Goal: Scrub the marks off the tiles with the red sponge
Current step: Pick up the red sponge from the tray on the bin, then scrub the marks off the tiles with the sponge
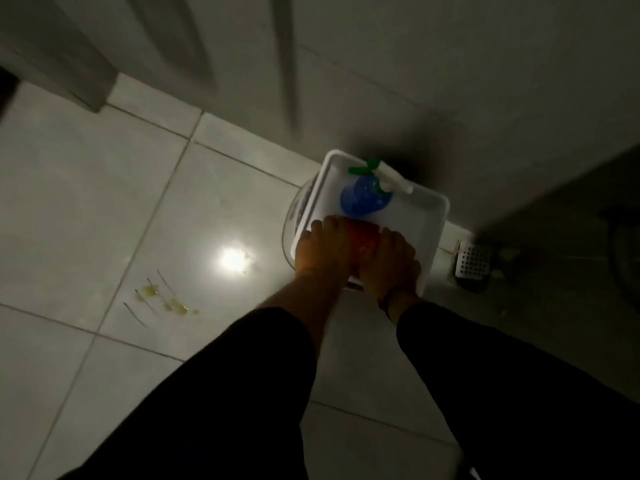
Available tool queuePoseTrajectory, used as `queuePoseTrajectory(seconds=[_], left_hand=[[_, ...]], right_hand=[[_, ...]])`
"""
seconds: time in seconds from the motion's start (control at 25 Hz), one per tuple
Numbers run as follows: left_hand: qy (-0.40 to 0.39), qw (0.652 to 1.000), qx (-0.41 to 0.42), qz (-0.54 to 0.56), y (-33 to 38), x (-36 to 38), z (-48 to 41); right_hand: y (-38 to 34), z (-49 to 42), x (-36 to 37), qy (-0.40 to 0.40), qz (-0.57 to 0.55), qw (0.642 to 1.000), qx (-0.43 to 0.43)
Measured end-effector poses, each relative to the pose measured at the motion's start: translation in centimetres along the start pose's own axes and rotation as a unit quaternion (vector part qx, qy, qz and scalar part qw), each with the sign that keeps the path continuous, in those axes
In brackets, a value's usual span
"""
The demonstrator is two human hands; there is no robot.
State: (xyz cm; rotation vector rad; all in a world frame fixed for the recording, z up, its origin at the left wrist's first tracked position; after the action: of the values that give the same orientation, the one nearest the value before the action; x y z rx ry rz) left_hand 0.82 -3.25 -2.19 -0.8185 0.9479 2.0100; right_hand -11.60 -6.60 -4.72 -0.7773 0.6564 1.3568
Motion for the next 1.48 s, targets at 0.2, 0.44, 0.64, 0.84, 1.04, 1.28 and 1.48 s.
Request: queuePoseTrajectory(seconds=[0.2, 0.44, 0.64, 0.84, 1.04, 1.28, 1.48], left_hand=[[-0.068, 0.968, -0.214, 0.115, -0.1, 4.4, -3.9], [-0.075, 0.923, -0.277, 0.258, -0.7, 5.9, -6.0], [-0.029, 0.900, -0.254, 0.354, 0.5, 3.9, -3.3], [0.003, 0.774, -0.305, 0.555, -1.5, 0.3, 3.7], [0.010, 0.599, -0.394, 0.697, -8.0, -3.6, 11.8], [-0.077, 0.543, -0.443, 0.710, -18.9, -1.7, 20.1], [-0.071, 0.513, -0.431, 0.738, -29.0, 4.7, 22.6]], right_hand=[[0.9, -4.2, 3.1, -0.058, -0.205, 0.971, 0.104], [2.4, -6.3, 5.1, -0.040, -0.393, 0.904, 0.166], [1.9, -2.9, 1.9, 0.019, -0.358, 0.922, 0.144], [-1.1, 5.8, -1.9, 0.164, -0.160, 0.952, -0.204], [-6.8, 13.5, -0.5, -0.111, -0.198, 0.913, -0.340], [-13.3, 16.9, 8.3, -0.245, -0.136, 0.906, -0.317], [-17.8, 17.4, 19.3, -0.313, -0.208, 0.905, -0.199]])
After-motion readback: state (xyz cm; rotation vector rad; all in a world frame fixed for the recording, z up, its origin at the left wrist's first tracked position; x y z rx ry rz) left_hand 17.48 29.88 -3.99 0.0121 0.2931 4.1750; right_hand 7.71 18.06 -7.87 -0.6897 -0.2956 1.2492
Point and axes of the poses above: each hand's wrist, its own z-axis away from the middle knuckle, its own x-axis out of the palm, y = z × x, the point moved 4 cm from there along -z, towards the middle knuckle, and after that the axes turned 2 degrees about y, right-handed, at the moved point
